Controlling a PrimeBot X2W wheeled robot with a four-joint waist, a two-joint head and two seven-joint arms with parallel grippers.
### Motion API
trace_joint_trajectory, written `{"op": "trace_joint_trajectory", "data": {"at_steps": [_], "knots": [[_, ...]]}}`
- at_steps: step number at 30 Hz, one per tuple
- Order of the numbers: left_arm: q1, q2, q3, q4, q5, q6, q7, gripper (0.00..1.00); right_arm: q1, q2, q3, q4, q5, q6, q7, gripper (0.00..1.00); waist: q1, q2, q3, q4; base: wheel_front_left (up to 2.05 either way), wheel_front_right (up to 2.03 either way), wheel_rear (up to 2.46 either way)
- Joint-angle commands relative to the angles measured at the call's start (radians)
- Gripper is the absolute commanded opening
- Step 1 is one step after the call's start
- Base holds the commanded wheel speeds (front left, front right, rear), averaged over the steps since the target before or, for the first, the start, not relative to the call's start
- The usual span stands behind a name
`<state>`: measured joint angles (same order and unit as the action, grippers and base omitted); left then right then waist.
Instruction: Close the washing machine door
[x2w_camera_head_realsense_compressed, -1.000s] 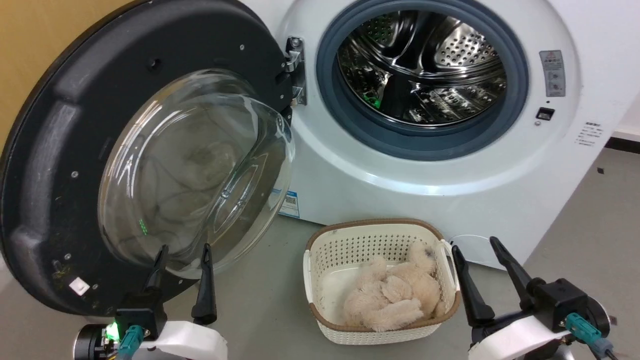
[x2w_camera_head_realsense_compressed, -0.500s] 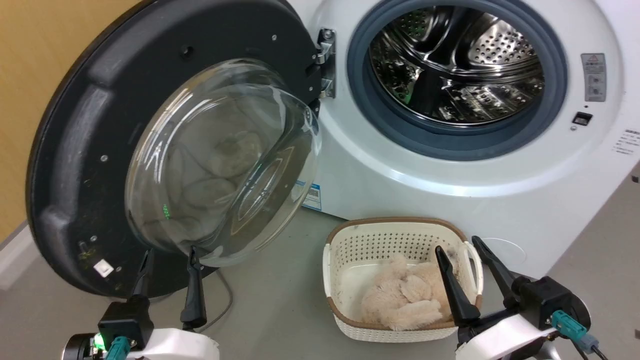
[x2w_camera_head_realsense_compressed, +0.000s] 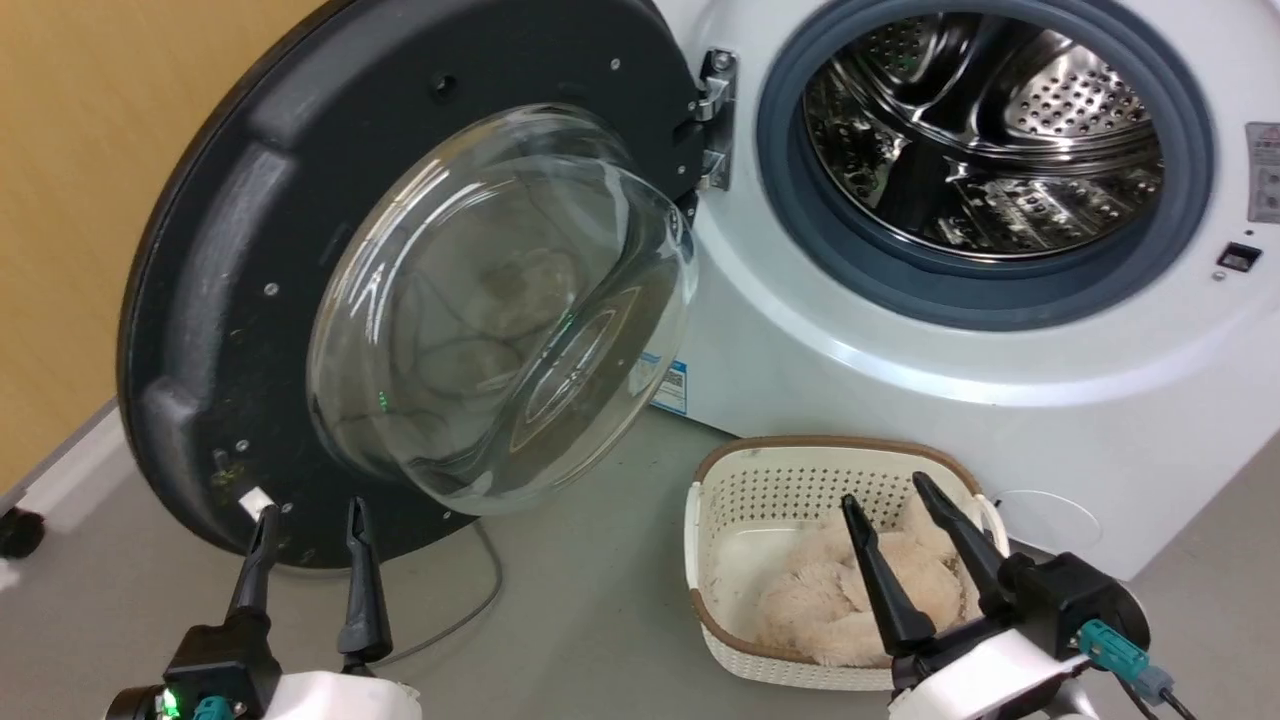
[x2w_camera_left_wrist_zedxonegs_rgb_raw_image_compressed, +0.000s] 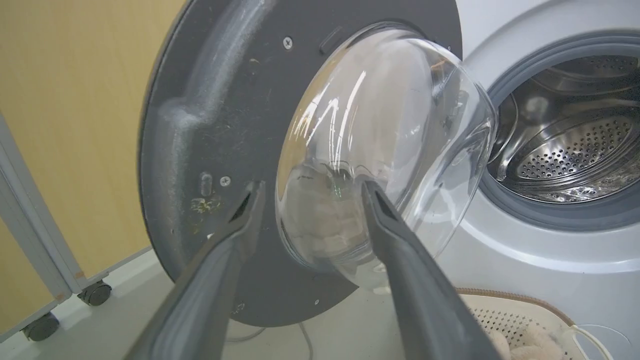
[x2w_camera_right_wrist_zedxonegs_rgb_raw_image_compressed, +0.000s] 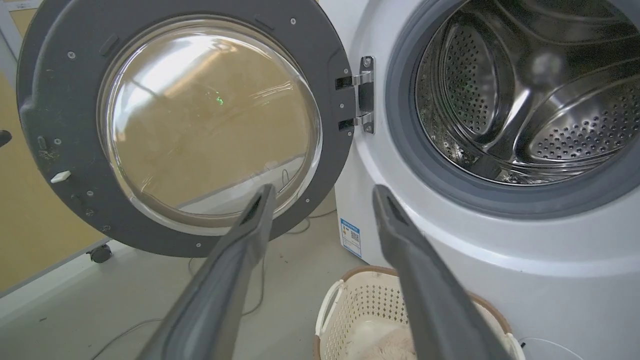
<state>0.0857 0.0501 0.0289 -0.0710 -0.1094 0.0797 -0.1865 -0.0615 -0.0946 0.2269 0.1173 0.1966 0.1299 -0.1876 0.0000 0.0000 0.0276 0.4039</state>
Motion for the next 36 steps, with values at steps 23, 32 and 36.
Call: {"op": "trace_joint_trajectory", "data": {"at_steps": [23, 32, 36], "knots": [[0.043, 0.0, 0.033, -0.053, -0.042, 0.042, -0.057, 1.0, -0.045, -0.016, 0.067, 0.031, 0.061, 0.001, -0.056, 1.0, 0.0, 0.0, 0.02, 0.106, 0.0, 0.0, 0.0], [0.043, 0.0, 0.054, -0.072, -0.06, 0.033, -0.075, 0.0, -0.045, -0.02, 0.075, 0.031, 0.074, 0.001, -0.074, 1.0, 0.0, 0.0, 0.037, 0.145, 0.0, 0.0, 0.0], [0.025, 0.0, 0.081, -0.095, -0.123, 0.029, -0.075, 0.0, -0.033, -0.023, 0.06, 0.022, 0.067, 0.001, -0.074, 1.0, 0.0, 0.0, 0.045, 0.144, 0.0, 0.0, 0.0]]}}
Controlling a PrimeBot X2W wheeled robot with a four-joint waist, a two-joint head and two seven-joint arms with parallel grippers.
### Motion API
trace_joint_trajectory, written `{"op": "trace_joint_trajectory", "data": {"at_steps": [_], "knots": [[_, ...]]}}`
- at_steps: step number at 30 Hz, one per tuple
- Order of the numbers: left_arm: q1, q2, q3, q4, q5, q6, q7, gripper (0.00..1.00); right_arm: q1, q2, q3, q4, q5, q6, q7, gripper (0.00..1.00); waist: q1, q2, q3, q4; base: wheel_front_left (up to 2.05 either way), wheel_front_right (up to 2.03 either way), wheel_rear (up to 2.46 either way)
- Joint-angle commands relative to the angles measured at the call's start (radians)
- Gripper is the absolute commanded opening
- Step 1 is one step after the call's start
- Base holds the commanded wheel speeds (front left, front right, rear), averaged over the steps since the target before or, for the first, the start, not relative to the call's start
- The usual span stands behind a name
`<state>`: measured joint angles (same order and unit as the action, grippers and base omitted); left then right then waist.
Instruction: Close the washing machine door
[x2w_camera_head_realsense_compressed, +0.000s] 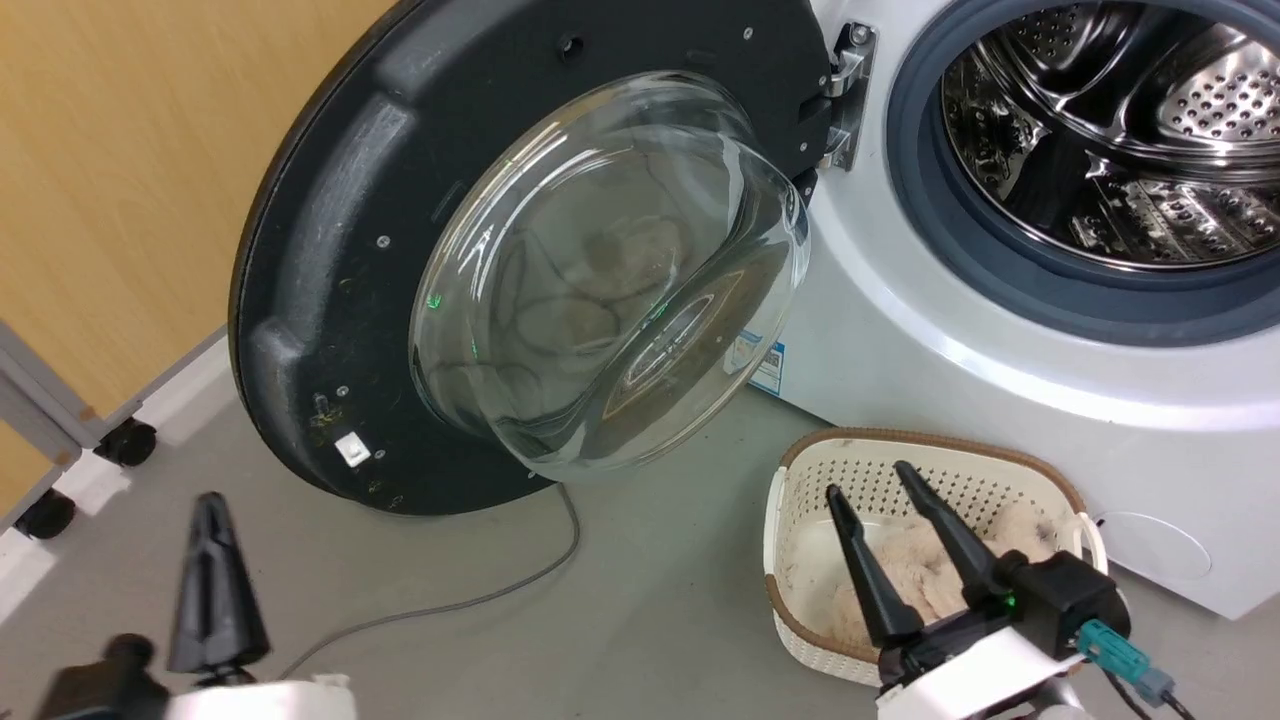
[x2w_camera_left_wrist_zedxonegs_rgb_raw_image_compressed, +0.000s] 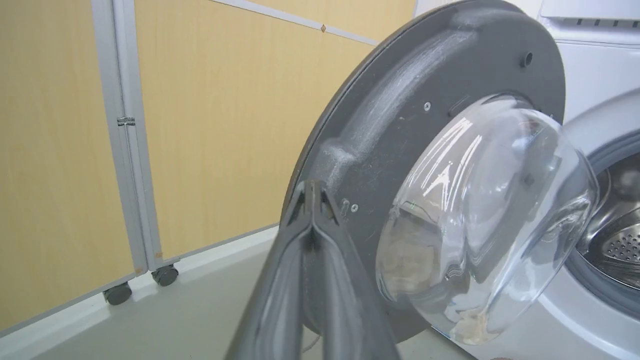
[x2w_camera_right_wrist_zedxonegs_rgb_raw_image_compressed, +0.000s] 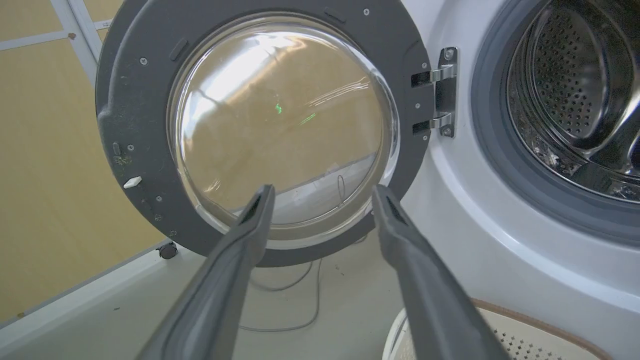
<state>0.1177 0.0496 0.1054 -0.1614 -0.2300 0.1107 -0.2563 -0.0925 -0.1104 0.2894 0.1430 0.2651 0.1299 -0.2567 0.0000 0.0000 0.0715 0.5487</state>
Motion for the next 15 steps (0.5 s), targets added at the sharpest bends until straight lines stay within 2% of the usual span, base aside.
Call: {"op": "trace_joint_trajectory", "data": {"at_steps": [1, 5, 8, 11, 15], "knots": [[-0.015, 0.001, 0.017, -0.008, -0.011, -0.012, -0.006, 0.0, 0.0, -0.008, -0.007, -0.007, -0.003, 0.001, -0.005, 1.0, 0.0, 0.0, 0.005, -0.001, 0.0, 0.0, 0.0], [-0.074, 0.009, 0.088, -0.001, -0.024, -0.075, -0.006, 0.0, 0.009, -0.015, -0.024, -0.02, -0.013, 0.001, -0.005, 1.0, 0.0, 0.0, 0.018, -0.002, 0.0, 0.0, 0.0], [-0.14, 0.05, 0.145, 0.037, -0.05, -0.125, -0.006, 0.0, 0.019, -0.016, -0.038, -0.03, -0.024, 0.001, -0.005, 1.0, 0.0, 0.0, 0.028, -0.004, 0.0, 0.0, 0.0], [-0.226, 0.098, 0.19, 0.109, -0.116, -0.165, 0.003, 0.0, 0.029, -0.019, -0.053, -0.042, -0.033, 0.001, -0.005, 1.0, 0.0, 0.0, 0.037, -0.005, 0.0, 0.0, 0.0], [-0.359, 0.173, 0.248, 0.224, -0.249, -0.193, 0.106, 0.0, 0.033, -0.026, -0.058, -0.055, -0.043, 0.001, -0.005, 1.0, 0.0, 0.0, 0.057, -0.024, 0.0, 0.0, 0.0]]}}
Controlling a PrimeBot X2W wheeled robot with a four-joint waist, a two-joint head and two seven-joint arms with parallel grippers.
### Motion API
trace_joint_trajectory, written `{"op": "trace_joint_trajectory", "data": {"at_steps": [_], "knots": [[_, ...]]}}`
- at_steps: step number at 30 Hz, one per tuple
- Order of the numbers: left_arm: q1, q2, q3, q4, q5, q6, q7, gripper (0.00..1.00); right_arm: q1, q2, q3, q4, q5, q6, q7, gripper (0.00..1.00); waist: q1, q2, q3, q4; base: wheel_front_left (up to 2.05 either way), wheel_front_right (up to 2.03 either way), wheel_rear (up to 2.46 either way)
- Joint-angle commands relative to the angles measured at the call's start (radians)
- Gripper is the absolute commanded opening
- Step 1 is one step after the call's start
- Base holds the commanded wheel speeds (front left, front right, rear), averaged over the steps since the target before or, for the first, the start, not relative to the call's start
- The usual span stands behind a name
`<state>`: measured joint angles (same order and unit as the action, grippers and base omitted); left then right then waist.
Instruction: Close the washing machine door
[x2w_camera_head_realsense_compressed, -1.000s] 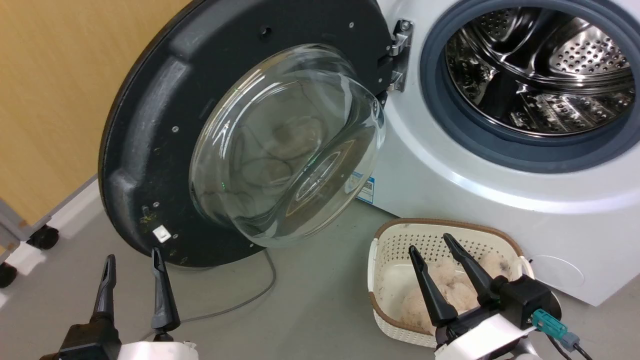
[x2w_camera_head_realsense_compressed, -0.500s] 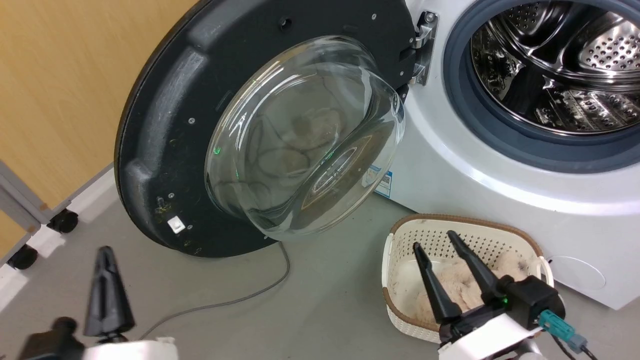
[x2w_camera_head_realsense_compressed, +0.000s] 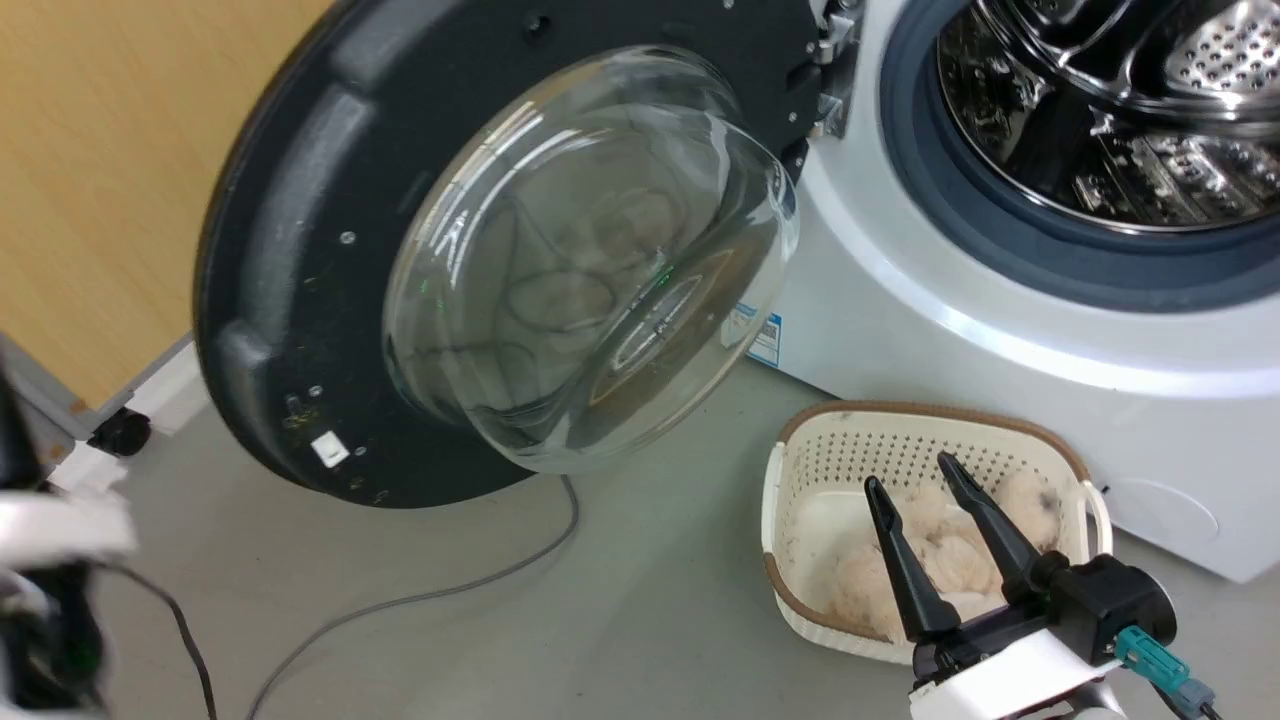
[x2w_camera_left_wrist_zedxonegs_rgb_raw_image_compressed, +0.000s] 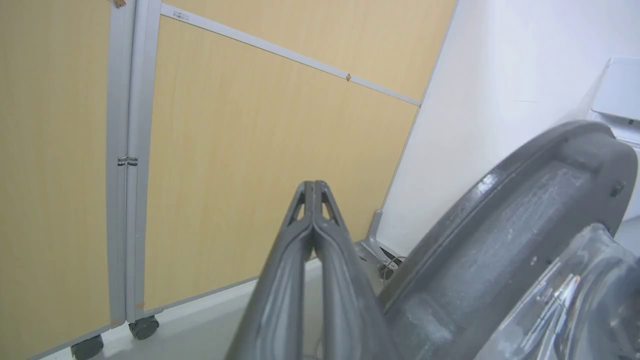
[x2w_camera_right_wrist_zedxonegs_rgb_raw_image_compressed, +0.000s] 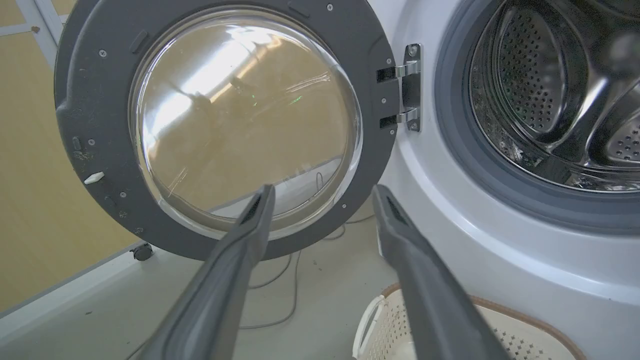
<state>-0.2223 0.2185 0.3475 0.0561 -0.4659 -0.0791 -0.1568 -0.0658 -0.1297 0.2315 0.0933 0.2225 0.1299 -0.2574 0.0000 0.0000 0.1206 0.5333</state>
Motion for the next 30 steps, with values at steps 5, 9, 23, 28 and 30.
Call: {"op": "trace_joint_trajectory", "data": {"at_steps": [5, 9, 23, 28, 30], "knots": [[-0.185, 0.049, 0.13, 0.172, -0.308, -0.018, 0.191, 0.0, -0.006, -0.011, 0.003, -0.012, -0.007, 0.001, -0.004, 1.0, 0.0, 0.0, 0.037, -0.045, 0.0, 0.0, 0.0], [-0.267, 0.091, 0.209, 0.293, -0.46, -0.001, 0.307, 0.0, -0.017, -0.013, 0.005, -0.012, -0.008, 0.001, -0.004, 1.0, 0.0, 0.0, 0.052, -0.069, 0.0, 0.0, 0.0], [-0.339, 0.082, 0.254, 0.445, -0.775, 0.083, 0.761, 0.0, -0.023, -0.009, 0.001, -0.011, -0.008, 0.001, -0.004, 1.0, 0.0, 0.0, 0.045, -0.11, 0.0, 0.0, 0.0], [-0.279, 0.065, 0.219, 0.399, -0.793, 0.072, 0.861, 0.0, -0.017, 0.001, -0.009, -0.005, -0.005, 0.001, -0.004, 1.0, 0.0, 0.0, 0.023, -0.123, 0.0, 0.0, 0.0], [-0.251, 0.057, 0.206, 0.372, -0.801, 0.071, 0.901, 0.0, -0.015, 0.004, -0.013, -0.003, -0.003, 0.001, -0.004, 1.0, 0.0, 0.0, 0.013, -0.13, 0.0, 0.0, 0.0]]}}
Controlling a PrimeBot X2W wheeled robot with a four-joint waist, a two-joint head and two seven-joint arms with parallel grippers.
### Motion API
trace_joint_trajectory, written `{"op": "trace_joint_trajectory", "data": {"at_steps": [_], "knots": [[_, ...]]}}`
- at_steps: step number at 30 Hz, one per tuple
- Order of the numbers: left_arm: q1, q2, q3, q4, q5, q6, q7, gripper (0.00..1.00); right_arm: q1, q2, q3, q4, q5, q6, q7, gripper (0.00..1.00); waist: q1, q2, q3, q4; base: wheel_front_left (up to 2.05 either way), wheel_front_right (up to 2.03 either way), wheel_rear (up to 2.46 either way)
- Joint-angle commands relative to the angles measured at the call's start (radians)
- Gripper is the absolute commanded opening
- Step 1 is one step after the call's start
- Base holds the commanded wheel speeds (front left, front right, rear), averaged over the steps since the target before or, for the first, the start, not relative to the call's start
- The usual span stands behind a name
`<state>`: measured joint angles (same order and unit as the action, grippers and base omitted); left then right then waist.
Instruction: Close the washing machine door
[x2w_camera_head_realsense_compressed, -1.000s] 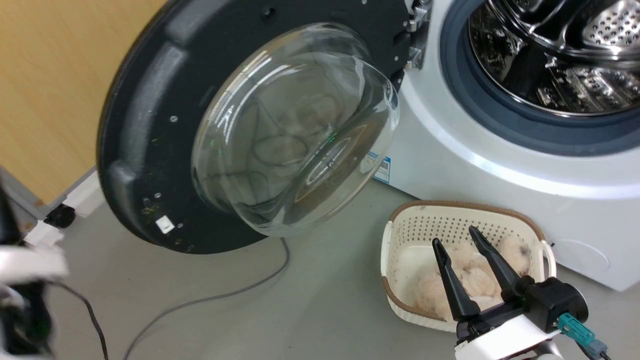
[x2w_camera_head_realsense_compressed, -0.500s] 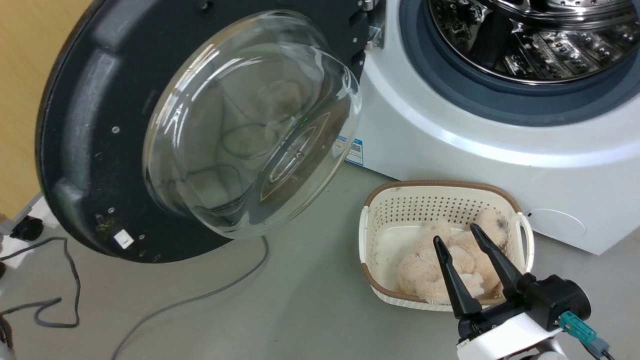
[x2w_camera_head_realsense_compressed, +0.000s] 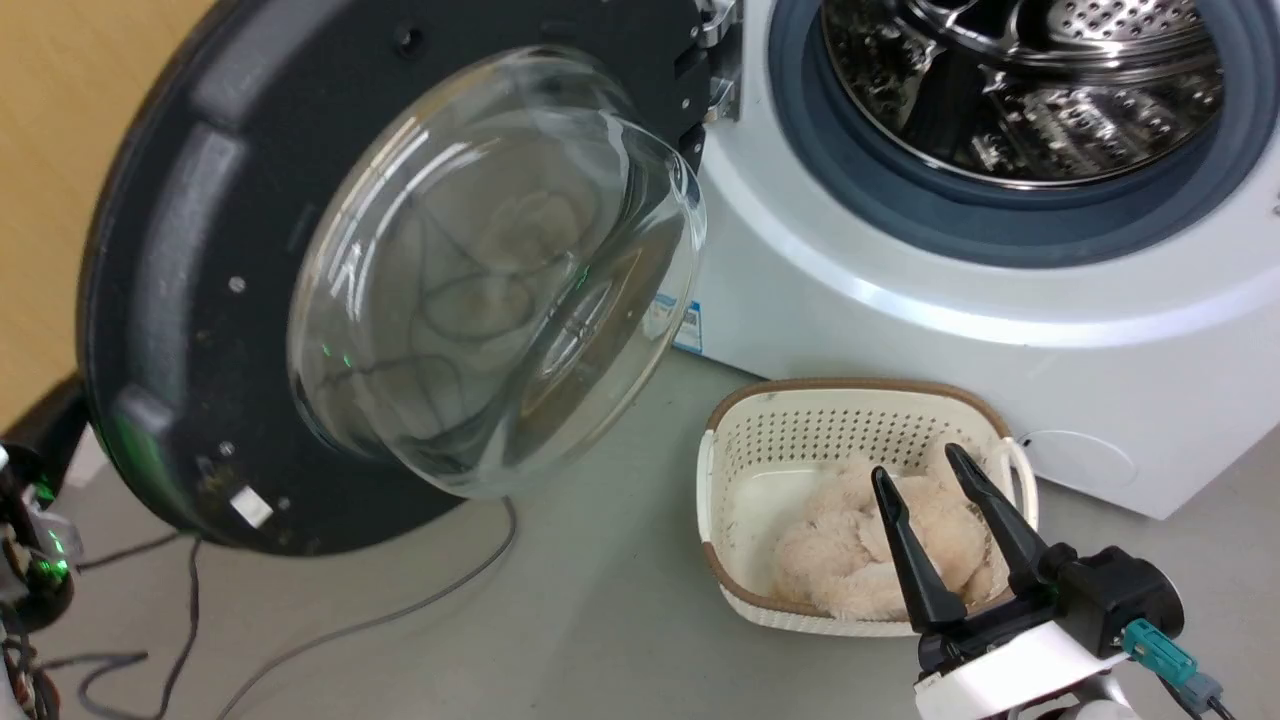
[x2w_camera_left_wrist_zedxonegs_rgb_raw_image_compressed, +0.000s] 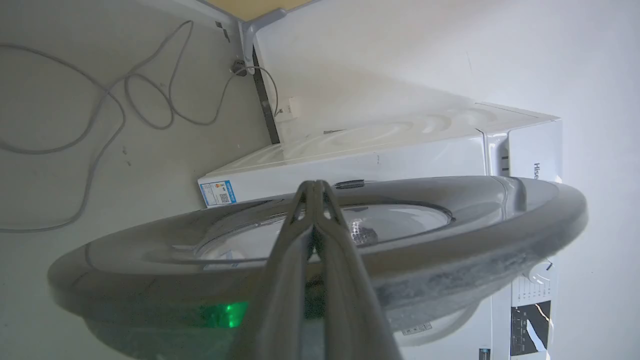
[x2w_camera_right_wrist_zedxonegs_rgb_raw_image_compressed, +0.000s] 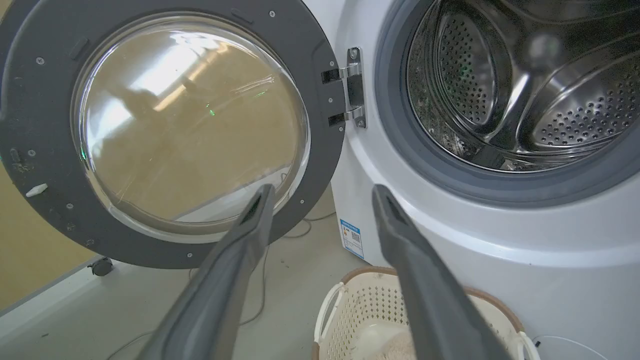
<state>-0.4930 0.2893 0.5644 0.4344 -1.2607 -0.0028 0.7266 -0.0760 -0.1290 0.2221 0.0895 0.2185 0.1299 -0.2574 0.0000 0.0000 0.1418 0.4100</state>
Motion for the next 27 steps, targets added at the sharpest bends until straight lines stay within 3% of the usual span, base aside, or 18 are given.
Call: {"op": "trace_joint_trajectory", "data": {"at_steps": [1, 15, 21, 27], "knots": [[0.036, -0.017, -0.019, -0.022, -0.01, -0.008, 0.041, 0.0, -0.002, 0.006, -0.005, 0.002, 0.002, 0.001, -0.004, 1.0, 0.0, 0.0, -0.016, -0.012, 0.0, 0.0, 0.0], [0.299, -0.153, -0.154, -0.322, -0.097, 0.022, 0.335, 0.0, 0.053, 0.039, -0.032, 0.001, 0.01, 0.001, -0.004, 1.0, 0.0, 0.0, -0.105, -0.09, 0.0, 0.0, 0.0], [0.408, -0.218, -0.228, -0.45, -0.129, 0.074, 0.37, 0.0, 0.074, 0.046, -0.043, 0.002, 0.007, 0.001, -0.004, 1.0, 0.0, 0.0, -0.131, -0.157, 0.0, 0.0, 0.0], [0.505, -0.237, -0.316, -0.539, -0.184, 0.11, 0.351, 0.0, 0.077, 0.036, -0.044, 0.01, 0.002, 0.001, -0.004, 1.0, 0.0, 0.0, -0.132, -0.26, 0.0, 0.0, 0.0]]}}
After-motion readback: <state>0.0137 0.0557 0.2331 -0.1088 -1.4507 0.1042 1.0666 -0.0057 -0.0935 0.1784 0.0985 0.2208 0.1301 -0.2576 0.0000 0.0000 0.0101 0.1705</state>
